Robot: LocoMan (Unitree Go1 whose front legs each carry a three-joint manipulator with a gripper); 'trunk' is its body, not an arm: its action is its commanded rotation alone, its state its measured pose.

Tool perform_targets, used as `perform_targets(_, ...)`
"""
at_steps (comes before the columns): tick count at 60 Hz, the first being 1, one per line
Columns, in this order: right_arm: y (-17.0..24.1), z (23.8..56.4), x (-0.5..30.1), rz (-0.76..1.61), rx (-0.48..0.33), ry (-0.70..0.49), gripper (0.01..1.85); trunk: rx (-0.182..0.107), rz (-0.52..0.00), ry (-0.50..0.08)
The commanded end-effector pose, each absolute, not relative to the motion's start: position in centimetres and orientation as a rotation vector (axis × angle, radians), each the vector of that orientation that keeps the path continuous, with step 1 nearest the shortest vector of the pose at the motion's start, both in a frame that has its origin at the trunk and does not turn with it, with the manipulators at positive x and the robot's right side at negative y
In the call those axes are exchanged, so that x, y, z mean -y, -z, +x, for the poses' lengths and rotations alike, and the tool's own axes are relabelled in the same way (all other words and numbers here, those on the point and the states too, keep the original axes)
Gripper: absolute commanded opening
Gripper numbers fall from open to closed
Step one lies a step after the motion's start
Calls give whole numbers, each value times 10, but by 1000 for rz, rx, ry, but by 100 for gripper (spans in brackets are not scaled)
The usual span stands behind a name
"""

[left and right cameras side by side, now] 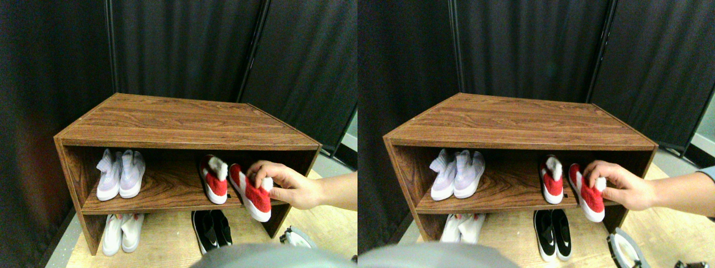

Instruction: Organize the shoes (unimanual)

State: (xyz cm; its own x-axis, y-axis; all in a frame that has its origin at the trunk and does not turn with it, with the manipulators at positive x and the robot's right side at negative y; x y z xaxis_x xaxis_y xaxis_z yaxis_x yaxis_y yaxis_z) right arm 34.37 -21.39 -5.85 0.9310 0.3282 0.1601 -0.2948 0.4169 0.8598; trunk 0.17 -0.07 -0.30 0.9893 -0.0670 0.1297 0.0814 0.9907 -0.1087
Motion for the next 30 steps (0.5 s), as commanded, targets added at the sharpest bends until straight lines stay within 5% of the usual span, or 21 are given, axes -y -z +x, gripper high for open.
perform_targets(1, 53, 341, 210, 1083, -5, -428, 6, 136, -120, 76)
perform_targets(30, 57, 347, 210, 1062, 22, -390, 6, 101, -108, 88)
